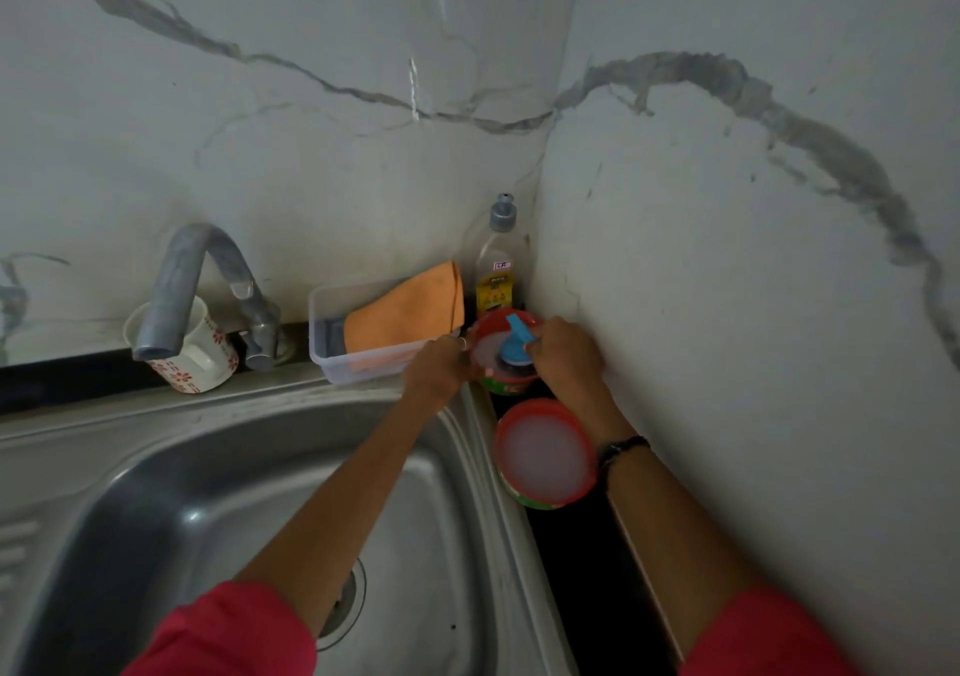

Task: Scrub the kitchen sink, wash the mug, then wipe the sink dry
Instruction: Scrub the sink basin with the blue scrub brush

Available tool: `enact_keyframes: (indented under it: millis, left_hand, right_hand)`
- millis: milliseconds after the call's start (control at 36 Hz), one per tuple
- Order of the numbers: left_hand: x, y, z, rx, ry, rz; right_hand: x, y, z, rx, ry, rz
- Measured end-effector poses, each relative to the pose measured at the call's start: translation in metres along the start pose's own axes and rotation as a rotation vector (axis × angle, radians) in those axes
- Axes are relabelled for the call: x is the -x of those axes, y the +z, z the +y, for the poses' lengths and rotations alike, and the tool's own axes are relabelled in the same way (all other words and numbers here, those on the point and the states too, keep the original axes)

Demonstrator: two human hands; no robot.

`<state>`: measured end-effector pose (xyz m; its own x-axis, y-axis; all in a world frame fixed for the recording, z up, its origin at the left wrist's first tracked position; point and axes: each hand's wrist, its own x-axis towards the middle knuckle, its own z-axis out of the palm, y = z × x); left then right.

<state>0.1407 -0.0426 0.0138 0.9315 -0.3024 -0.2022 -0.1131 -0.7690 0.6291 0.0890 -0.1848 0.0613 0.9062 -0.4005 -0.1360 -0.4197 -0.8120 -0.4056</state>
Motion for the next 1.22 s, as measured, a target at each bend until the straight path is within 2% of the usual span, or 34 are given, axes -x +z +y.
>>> enact_keyframes:
  millis: [83,194,333,500,694,806,917,944,1056,1167,1222]
  left_hand:
    - [0.000,-0.001,0.001,-0.008,0.008,-0.002]
    - [0.002,-0.002,0.003,0.001,0.022,-0.036]
    - [0.004,-0.005,0.004,-0.011,-0.028,-0.034]
    - [0.017,-0.008,0.006,-0.015,0.069,-0.053]
    - [0.064,-0.007,-0.035,0.184,0.094,-0.030]
    - [0.099,-0.018,-0.062,0.151,0.130,-0.045]
    - [0.134,-0.036,-0.100,-0.002,0.168,-0.094]
    - [0.142,-0.042,-0.113,-0.041,0.174,-0.107]
    - [0.180,-0.067,-0.166,-0.162,0.138,-0.136]
    - [0.212,-0.086,-0.221,-0.433,0.142,-0.089]
    - [0.223,-0.095,-0.246,-0.580,0.125,-0.064]
  right_hand:
    - [-0.005,0.000,-0.010,-0.072,-0.031,0.009]
    - [-0.001,0.006,-0.011,-0.210,-0.113,-0.082]
    - [-0.001,0.005,-0.009,-0.100,-0.082,-0.048]
    - [0.006,0.003,-0.014,-0.055,-0.158,0.033]
    - [0.047,0.012,0.006,0.096,-0.389,0.317]
    - [0.086,0.019,-0.003,0.109,-0.521,0.448]
    - [0.133,0.037,-0.031,0.098,-0.590,0.623]
    - [0.145,0.045,-0.040,0.073,-0.608,0.623]
    - [0.189,0.087,-0.073,-0.093,-0.618,0.427]
    - [0.208,0.135,-0.101,-0.117,-0.405,0.014]
    - [0.204,0.160,-0.106,-0.077,-0.351,-0.102]
